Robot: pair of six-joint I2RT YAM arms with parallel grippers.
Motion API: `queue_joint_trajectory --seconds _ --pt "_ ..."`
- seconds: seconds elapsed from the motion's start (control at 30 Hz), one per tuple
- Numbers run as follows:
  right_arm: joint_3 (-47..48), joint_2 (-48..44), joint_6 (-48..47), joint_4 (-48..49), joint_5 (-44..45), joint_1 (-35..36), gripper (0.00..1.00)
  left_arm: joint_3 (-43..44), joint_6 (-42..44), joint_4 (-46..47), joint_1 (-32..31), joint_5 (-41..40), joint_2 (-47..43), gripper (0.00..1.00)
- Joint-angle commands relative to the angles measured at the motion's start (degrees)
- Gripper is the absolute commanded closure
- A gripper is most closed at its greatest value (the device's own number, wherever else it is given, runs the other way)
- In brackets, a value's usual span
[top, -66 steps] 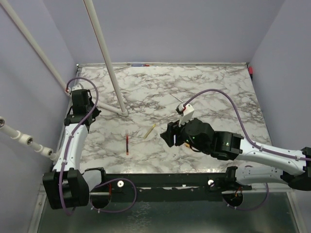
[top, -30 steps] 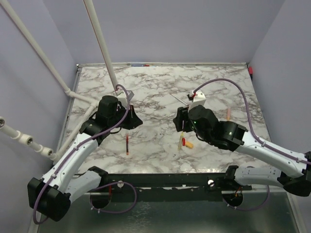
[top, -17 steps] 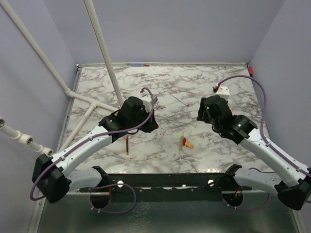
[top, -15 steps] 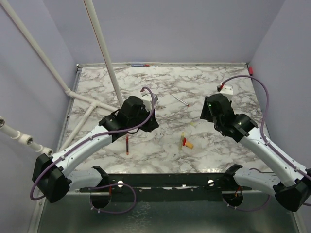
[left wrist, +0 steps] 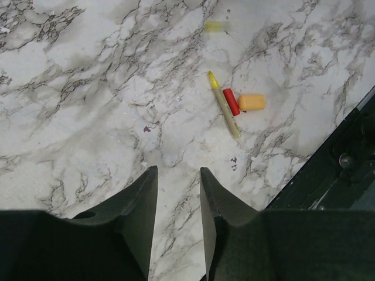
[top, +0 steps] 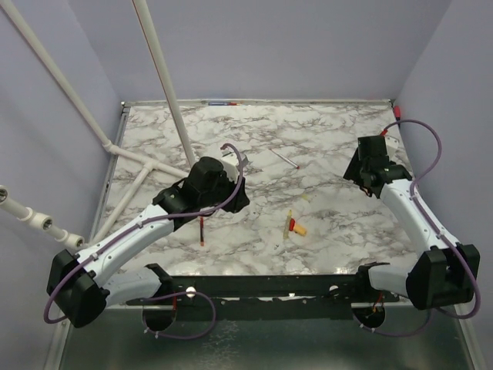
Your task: Insert the pens into the pen caps
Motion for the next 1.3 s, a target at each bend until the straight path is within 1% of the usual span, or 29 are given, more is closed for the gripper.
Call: queue_joint_trajectory --seconds 0.0,0.1,0.13,0.2,0.27,0.37,0.5,0.63,0.87,1.03,1.17,1.27 --pt "-0.1 3.5 -3.9 3.8 -5.3 -4.2 0.27 -2.6 0.9 0.7 -0.3 -0.8 -3.3 0.62" --pt "1.2 7.6 -6.7 4.3 -6.9 -6.9 0.23 -2.9 0.8 0.7 -0.2 -2.6 -4.6 0.59" --pt "1.8 9.2 -7.2 4.0 -7.7 -7.9 0.22 -3.0 0.7 0.7 -0.2 -3.3 -5.1 0.56" --pt "2.5 11.8 -8.2 4.7 -9.1 -8.8 0.21 -3.2 0.7 0.6 -0.3 -4.6 -6.2 0.53" --pt "2.6 14.0 -8.5 6.1 -11.3 -11.6 0.20 -3.4 0.8 0.5 -0.2 -5.6 -7.3 0.51" --pt "3.3 17.1 -9.9 7.6 -12.6 -13.5 0.20 -3.5 0.9 0.3 -0.2 -6.4 -8.3 0.48" --pt "4.8 20.7 -13.4 9.1 -16.8 -16.4 0.21 -3.5 0.8 0.2 -0.3 -6.7 -8.7 0.48" --pt "6.7 26.0 -14.8 9.5 -17.2 -17.7 0.21 -3.5 0.9 0.2 -0.4 -6.3 -8.6 0.47" --pt "7.8 30.5 -15.9 12.0 -19.5 -20.7 0.26 -3.6 0.9 0.0 -0.8 -7.3 -9.2 0.46" --pt "10.1 34.4 -17.0 12.5 -20.7 -21.3 0.30 -3.6 1.1 -0.1 -1.1 -7.8 -9.4 0.46" --pt "11.3 36.4 -17.2 12.2 -21.2 -21.6 0.36 -3.5 1.1 -0.2 -1.2 -8.1 -9.4 0.46" --pt "10.6 36.5 -17.5 12.3 -20.8 -21.6 0.42 -3.5 1.2 -0.2 -1.2 -8.2 -9.4 0.45"
